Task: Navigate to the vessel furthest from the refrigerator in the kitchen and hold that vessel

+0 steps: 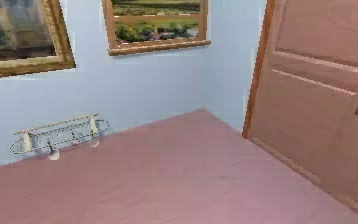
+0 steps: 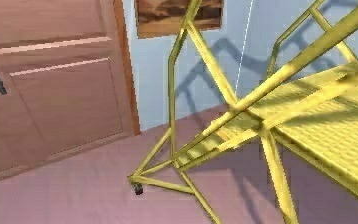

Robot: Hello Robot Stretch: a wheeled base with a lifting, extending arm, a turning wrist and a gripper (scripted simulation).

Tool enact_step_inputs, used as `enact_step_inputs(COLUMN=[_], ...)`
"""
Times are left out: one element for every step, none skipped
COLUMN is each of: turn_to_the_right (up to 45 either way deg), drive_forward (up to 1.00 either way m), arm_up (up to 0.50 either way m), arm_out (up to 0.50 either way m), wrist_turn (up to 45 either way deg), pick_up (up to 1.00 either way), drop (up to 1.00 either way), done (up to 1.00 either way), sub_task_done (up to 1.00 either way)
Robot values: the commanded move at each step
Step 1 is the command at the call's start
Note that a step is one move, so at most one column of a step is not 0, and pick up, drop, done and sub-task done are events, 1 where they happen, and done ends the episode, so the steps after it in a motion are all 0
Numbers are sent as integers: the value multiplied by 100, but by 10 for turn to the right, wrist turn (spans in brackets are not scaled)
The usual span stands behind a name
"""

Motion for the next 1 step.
enact_step_inputs(turn_to_the_right=[-390], drive_forward=[0], arm_up=[0], arm_out=[0], wrist_turn=[0], pick_up=[0], drop=[0], done=[0], sub_task_done=[0])
